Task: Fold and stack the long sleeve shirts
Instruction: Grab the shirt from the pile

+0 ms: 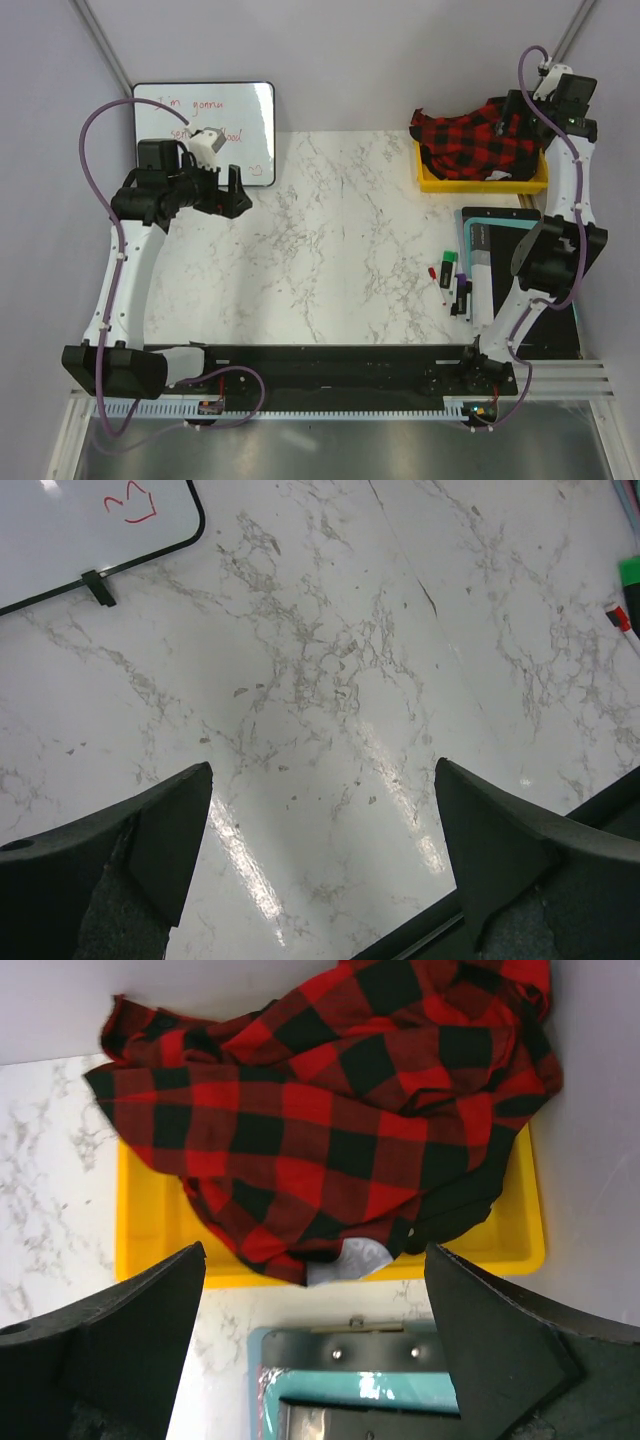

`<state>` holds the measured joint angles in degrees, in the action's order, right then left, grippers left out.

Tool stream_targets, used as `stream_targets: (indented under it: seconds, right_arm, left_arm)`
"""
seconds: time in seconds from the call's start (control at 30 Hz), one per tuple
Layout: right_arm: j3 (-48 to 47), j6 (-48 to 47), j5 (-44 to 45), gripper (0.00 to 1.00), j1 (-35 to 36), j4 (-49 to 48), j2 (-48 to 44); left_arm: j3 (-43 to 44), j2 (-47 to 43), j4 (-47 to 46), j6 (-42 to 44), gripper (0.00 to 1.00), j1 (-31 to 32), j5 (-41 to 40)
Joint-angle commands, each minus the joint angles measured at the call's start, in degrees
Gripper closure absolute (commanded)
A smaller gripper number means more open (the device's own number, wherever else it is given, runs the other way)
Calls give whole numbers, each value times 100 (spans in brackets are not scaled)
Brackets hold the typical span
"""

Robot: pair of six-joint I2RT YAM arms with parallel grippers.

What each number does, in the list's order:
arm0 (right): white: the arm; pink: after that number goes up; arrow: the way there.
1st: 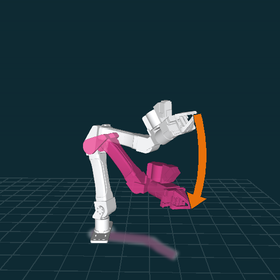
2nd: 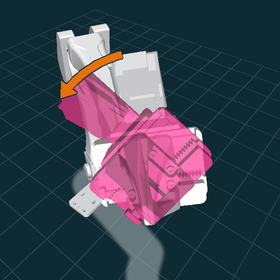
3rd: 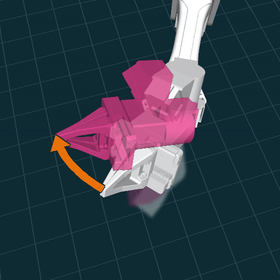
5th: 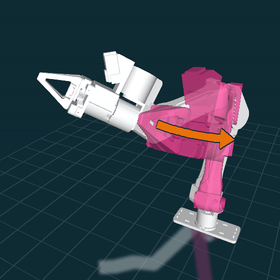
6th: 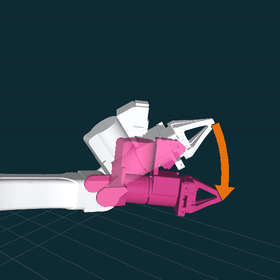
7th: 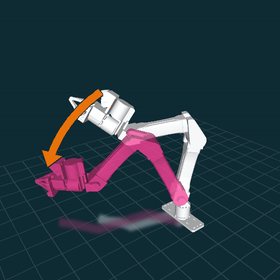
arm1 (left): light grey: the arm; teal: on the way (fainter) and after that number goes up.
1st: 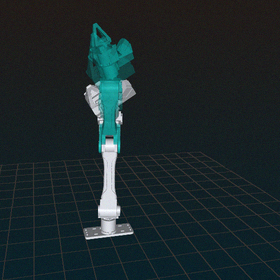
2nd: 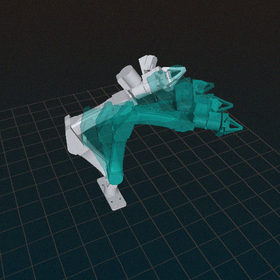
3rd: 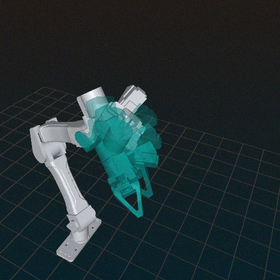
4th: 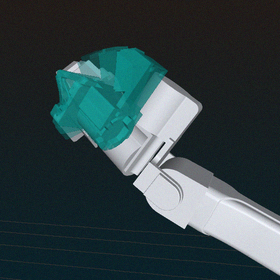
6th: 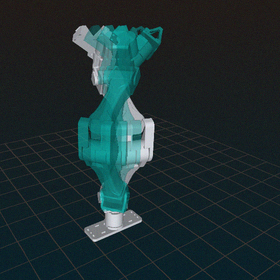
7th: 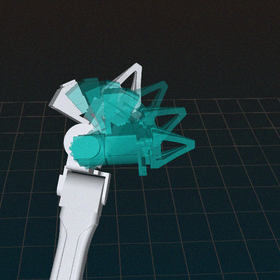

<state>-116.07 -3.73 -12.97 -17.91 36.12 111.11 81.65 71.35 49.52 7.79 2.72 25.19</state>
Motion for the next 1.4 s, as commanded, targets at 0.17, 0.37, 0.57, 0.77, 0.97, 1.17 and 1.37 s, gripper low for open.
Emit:
stream_targets:
  seconds: [0.17, 0.37, 0.57, 0.77, 0.97, 1.17, 1.37]
  right_arm:
    - [-777, 258, 611, 2, -2, -1140, 1448]
    - [-794, 329, 594, 2, 16, -2203, 2265]
    - [-1269, 250, 401, 2, 156, -2907, 3048]
    - [-1338, 170, 348, 60, 411, -3532, 3215]
    - [-1059, 697, -55, 100, 376, -3796, 2417]
    - [-620, 1681, -1144, 100, 341, -4147, 748]
    - [-837, 2797, -1691, 100, 437, -4297, -361]
  left_arm:
    - [80, 283, -311, -15, 1, 71, 232]
    - [-158, 406, -381, 47, 0, 71, 48]
    - [-210, 564, -399, 117, 0, 71, -190]
    - [-202, 661, -399, 100, 1, 71, -383]
    - [-184, 564, -390, 82, 0, 71, -585]
    - [-210, 371, -381, 47, 1, 71, -629]
    - [-184, 151, -390, -268, 1, -17, -902]
